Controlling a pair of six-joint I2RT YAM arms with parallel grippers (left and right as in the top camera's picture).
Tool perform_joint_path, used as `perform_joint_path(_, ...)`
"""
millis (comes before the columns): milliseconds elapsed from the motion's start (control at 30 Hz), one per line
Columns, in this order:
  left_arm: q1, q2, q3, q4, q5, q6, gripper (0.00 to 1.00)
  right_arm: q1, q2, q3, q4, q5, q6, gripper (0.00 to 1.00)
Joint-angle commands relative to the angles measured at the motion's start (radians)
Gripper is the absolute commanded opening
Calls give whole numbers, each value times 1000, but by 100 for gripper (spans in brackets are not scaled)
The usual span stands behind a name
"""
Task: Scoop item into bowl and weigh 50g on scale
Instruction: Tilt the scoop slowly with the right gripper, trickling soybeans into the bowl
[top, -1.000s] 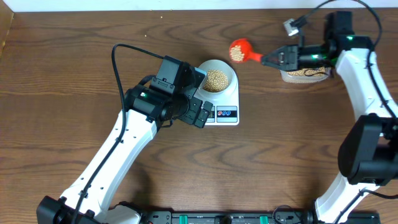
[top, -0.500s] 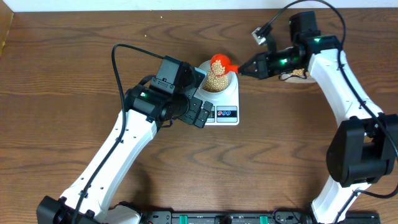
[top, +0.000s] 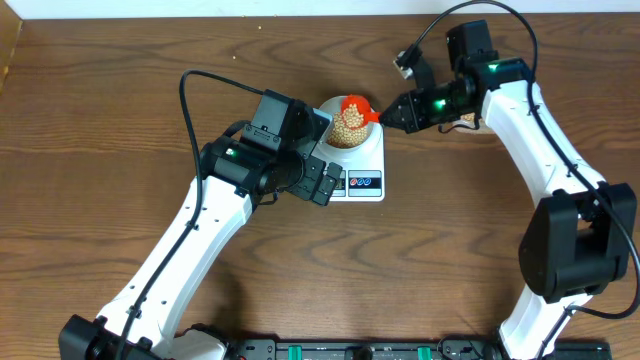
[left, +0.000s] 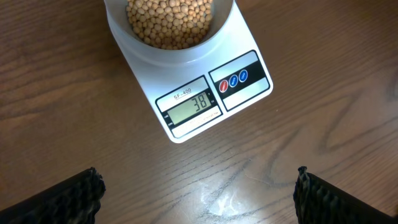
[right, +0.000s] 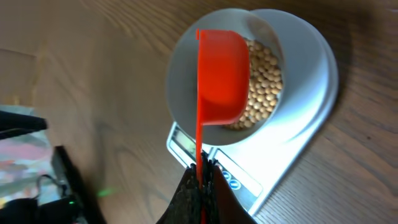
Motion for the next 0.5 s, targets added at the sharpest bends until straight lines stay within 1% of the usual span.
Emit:
perform_joint_path(0, 2, 3, -6, -3, 12, 18, 100, 27, -52, 10, -5, 82, 4, 1)
perform_joint_path(267, 2, 3, -6, -3, 12, 18, 100, 101, -76, 10, -6, 257, -4, 1)
perform_joint_path(467, 2, 3, -6, -3, 12, 18, 99, 131, -85, 11, -2, 288, -29, 1)
